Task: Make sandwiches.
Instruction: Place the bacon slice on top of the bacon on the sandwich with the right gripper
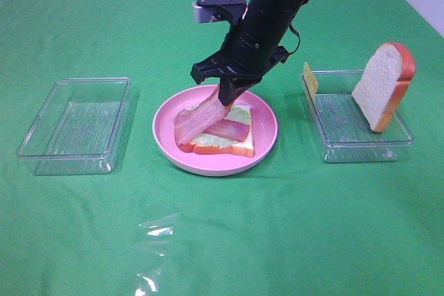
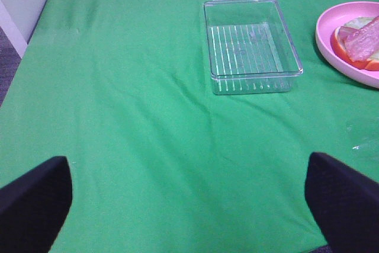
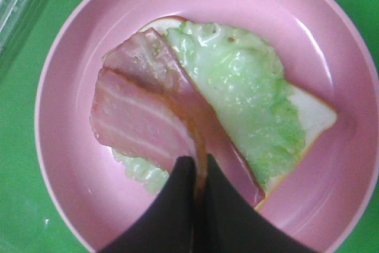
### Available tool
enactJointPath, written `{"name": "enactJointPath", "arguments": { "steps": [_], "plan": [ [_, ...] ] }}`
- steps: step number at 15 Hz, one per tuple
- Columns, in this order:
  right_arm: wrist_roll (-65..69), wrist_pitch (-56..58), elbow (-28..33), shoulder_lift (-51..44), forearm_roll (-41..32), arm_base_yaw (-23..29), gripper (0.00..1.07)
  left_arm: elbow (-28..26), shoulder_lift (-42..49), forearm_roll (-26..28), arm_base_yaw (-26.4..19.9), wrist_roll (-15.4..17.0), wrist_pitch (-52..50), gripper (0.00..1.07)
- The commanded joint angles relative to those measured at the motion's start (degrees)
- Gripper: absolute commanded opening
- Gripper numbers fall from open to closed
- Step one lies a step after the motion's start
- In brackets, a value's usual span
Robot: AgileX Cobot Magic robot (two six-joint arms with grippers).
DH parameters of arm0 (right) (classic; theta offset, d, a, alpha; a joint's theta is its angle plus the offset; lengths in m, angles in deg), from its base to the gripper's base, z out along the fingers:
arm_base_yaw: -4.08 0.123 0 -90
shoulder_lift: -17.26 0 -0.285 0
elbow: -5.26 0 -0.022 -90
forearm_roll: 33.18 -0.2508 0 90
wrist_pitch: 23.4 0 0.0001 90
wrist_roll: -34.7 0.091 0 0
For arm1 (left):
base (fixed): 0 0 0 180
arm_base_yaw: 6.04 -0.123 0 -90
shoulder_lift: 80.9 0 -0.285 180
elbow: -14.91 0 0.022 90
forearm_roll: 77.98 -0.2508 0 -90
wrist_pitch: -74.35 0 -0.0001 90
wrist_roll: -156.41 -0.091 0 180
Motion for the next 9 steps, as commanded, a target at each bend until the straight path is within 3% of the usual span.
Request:
{"name": "enactJointPath", "arguments": {
  "steps": [1, 7, 9],
  "plan": [
    [1.0, -0.9, -0.2, 0.2, 2.3, 0.1, 0.0, 0.1, 1.0, 0.0, 0.2, 0.6, -1.0, 1.01],
    [1.0, -2.5, -0.2, 0.2, 2.4, 0.2, 0.0, 0.1, 1.0, 0.0, 0.2, 0.6, -1.0, 1.01],
    [1.0, -2.5, -0.2, 0.2, 3.2, 0.2, 0.1, 0.1, 1.0, 0.0, 0.2, 0.6, -1.0, 1.01]
  ]
}}
